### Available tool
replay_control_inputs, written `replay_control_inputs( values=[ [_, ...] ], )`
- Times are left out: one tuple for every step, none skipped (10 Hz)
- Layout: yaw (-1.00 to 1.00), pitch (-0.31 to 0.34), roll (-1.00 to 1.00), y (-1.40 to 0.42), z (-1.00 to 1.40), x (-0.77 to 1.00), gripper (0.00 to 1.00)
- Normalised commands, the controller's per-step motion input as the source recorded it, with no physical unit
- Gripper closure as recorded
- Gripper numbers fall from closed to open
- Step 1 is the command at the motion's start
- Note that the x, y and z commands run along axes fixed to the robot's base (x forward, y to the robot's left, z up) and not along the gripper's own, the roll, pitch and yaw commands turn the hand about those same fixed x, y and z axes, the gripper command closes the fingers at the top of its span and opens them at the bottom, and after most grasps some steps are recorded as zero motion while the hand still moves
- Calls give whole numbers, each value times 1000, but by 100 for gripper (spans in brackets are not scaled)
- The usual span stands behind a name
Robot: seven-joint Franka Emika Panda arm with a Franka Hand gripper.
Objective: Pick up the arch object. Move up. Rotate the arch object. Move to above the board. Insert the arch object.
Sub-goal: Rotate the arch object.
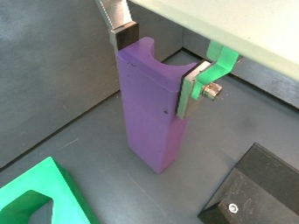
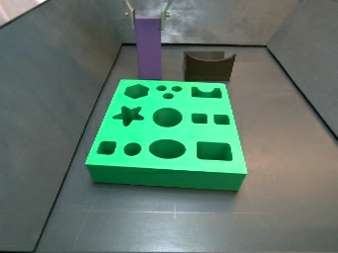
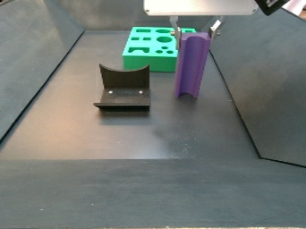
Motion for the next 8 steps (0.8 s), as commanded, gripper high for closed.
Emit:
replay_control_inputs(
  values=[
    [-50,-25,-62,30,-386,-21,100],
    [-50,-25,-62,31,-385,-19,100],
    [-49,-27,-62,32,-383,-16,100],
    [-49,-27,-62,32,-383,-15,100],
    [-49,-27,-62,31,-383,-15,100],
    [-48,-27,-62,31,-383,-15,100],
    [-47,-27,-62,31,-383,-15,100],
    [-46,-27,-62,30,-383,-15,100]
  ],
)
